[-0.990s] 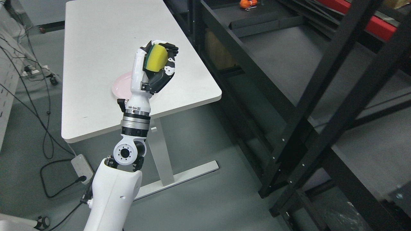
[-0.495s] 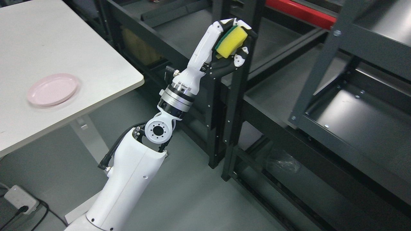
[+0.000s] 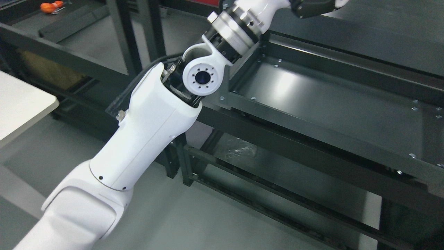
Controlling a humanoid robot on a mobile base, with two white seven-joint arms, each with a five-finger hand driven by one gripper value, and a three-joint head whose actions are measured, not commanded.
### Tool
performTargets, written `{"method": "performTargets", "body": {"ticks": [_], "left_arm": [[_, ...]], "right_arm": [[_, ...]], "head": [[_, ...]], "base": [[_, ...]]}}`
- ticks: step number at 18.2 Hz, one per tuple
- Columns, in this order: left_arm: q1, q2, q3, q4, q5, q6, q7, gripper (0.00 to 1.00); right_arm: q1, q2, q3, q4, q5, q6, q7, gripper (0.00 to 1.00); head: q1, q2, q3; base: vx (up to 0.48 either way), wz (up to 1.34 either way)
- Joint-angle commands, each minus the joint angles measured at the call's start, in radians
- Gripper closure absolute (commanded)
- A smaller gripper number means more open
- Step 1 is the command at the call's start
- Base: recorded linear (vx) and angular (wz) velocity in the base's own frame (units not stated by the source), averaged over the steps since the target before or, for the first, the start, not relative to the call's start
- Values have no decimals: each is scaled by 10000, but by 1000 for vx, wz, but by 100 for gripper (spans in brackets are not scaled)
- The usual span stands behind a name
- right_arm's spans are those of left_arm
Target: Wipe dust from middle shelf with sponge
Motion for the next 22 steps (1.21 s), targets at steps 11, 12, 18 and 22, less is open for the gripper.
{"method": "performTargets", "body": {"ticks": [11,12,18,22], "left_arm": [[734,175,-725,2659,-3449,-680,820,100],[1088,175,-446,2612,-3635,-908,805,100],[1307,175,567,2474,-3683,-1141,759,100],[1520,175,1548,2107,-3652,-1171,423,100]], "right_arm": [[1,-175,0,-175,0,6,-11,0],[1,-175,0,-175,0,6,-11,0],[1,-175,0,-175,0,6,-11,0],[1,-175,0,-175,0,6,-11,0]], "head": [[0,-3,0],[0,-3,0],[0,-4,0],[0,-4,0]], "base": [[-19,-551],[35,-116],[7,-14],[-12,0]]}}
